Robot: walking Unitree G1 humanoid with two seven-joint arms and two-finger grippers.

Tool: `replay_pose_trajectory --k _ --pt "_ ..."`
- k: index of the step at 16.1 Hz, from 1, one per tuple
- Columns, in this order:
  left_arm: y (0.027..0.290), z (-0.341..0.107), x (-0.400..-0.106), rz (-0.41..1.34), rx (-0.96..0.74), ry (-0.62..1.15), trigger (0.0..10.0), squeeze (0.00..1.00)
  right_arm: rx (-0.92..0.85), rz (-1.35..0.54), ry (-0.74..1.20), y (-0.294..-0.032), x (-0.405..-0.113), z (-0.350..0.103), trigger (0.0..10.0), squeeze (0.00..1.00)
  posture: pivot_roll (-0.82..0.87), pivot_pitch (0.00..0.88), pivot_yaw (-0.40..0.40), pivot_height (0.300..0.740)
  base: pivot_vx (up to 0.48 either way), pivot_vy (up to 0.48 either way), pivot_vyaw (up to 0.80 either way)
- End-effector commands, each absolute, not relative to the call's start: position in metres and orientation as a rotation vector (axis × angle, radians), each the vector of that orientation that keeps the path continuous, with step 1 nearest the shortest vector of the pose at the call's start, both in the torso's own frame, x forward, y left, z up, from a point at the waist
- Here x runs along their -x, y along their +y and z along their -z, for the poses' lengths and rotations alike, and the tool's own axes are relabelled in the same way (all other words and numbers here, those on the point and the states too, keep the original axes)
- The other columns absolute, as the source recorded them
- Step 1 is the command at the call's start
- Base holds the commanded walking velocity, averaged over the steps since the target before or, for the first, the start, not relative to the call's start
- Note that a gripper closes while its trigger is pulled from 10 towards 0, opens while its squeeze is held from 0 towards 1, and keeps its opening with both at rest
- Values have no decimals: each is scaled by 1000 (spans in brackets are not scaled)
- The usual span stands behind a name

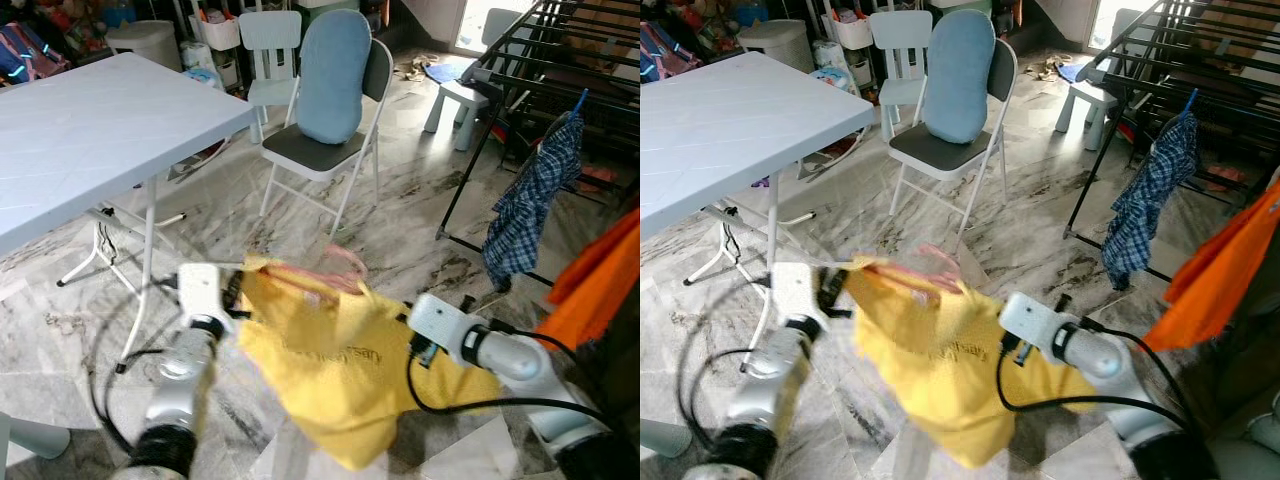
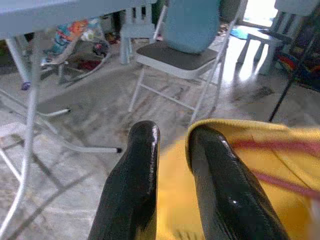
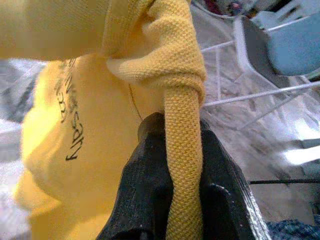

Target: Hang hanger

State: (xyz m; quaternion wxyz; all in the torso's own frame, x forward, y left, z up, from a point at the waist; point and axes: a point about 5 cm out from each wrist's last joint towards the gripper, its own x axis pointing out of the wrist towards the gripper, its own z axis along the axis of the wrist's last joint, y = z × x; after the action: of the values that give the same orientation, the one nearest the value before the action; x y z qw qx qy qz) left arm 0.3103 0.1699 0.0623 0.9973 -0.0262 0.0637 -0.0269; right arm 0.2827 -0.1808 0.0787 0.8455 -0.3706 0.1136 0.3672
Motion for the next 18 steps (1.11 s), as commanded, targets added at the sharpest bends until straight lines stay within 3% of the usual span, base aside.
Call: replay_pose_trajectory --k 1,6,9,10,13,18 --pt "175 -66 -314 36 43 116 10000 1000 791 -784 185 -183 -285 -91 10000 0 -272 0 48 740 0 0 0" --pt "159 -67 -312 99 26 100 10000 1000 781 -762 167 -185 -289 -97 10000 0 -276 0 53 740 0 0 0" --pt "171 -61 -311 39 10 120 10000 1000 781 -873 185 -183 -277 -94 10000 0 -271 0 46 740 0 0 0" --pt "182 -63 -313 14 -12 120 10000 1000 760 -981 227 -191 -261 -95 10000 0 -271 0 46 740 0 0 0" --pt "186 -60 -312 4 -31 135 10000 1000 769 -1028 294 -217 -251 -103 10000 0 -279 0 51 740 0 0 0" --pt "169 -53 -309 67 -27 151 10000 969 726 -1016 266 -235 -255 -145 10000 0 -296 0 54 740 0 0 0"
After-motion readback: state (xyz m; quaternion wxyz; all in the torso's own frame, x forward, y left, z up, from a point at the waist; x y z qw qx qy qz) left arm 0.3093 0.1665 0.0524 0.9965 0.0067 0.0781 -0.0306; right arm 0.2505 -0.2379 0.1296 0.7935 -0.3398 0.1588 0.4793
